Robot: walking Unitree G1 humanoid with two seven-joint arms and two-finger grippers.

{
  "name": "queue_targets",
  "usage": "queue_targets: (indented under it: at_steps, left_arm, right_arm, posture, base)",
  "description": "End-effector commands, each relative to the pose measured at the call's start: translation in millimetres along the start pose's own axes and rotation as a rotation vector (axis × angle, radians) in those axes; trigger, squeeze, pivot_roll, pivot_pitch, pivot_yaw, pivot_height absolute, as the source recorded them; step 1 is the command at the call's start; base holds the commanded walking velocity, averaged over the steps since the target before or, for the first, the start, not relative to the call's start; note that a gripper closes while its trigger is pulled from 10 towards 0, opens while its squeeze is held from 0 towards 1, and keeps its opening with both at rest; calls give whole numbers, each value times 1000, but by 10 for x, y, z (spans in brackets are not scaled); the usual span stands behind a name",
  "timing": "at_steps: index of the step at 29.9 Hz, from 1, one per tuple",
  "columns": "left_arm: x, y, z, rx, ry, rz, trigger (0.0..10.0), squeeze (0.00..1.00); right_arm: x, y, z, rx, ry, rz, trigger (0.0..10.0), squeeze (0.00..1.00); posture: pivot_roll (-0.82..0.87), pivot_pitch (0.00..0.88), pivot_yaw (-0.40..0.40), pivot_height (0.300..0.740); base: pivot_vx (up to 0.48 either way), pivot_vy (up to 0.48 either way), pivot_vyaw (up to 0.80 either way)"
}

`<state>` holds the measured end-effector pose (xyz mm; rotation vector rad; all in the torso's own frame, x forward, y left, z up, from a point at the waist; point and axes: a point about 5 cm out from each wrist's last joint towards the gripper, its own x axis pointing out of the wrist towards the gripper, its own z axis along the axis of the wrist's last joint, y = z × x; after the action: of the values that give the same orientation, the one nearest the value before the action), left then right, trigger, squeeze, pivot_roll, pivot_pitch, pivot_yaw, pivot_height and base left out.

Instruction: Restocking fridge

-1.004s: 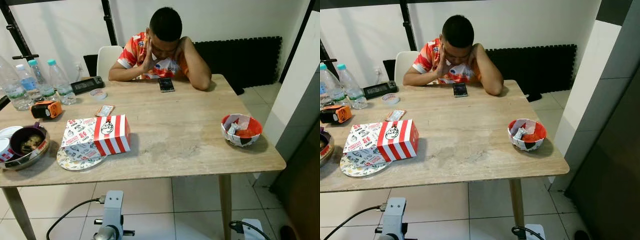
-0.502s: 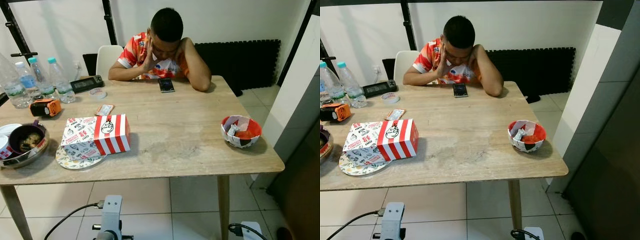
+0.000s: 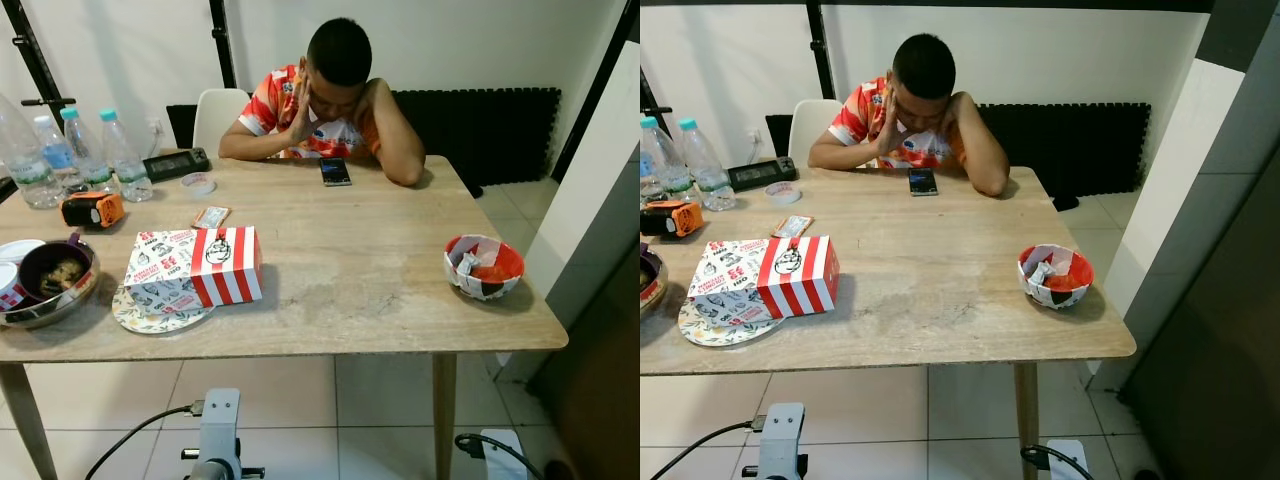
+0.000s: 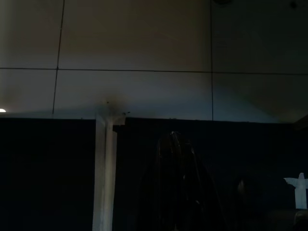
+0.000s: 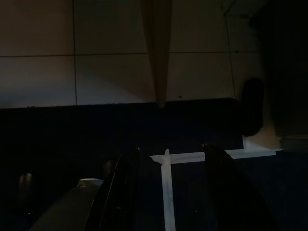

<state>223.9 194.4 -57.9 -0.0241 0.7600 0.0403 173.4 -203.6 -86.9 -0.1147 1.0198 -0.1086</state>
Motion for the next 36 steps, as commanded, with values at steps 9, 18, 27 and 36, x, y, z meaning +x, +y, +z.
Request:
queue_targets:
  at_steps: [9, 18, 27, 36]
  left_arm:
    - [-22, 155, -1, -36, -11, 60, 10000, 0]
    - [-28, 145, -1, -61, -34, 72, 10000, 0]
    - [-19, 125, 29, -72, -44, 71, 10000, 0]
    - [-13, 101, 51, -81, -58, 82, 10000, 0]
  right_arm:
    - [20, 17, 160, -19, -28, 2, 10000, 0]
    - [13, -22, 109, -15, -22, -2, 10000, 0]
    - [11, -71, 95, 3, -21, -14, 10000, 0]
    - [14, 19, 119, 8, -28, 1, 10000, 0]
  posture:
    - [109, 0, -43, 740]
    - [112, 0, -49, 740]
    - [107, 0, -37, 740]
    - [100, 0, -41, 740]
  base:
    - [0, 0, 0]
    - [0, 0, 0]
    - [0, 0, 0]
    - [0, 0, 0]
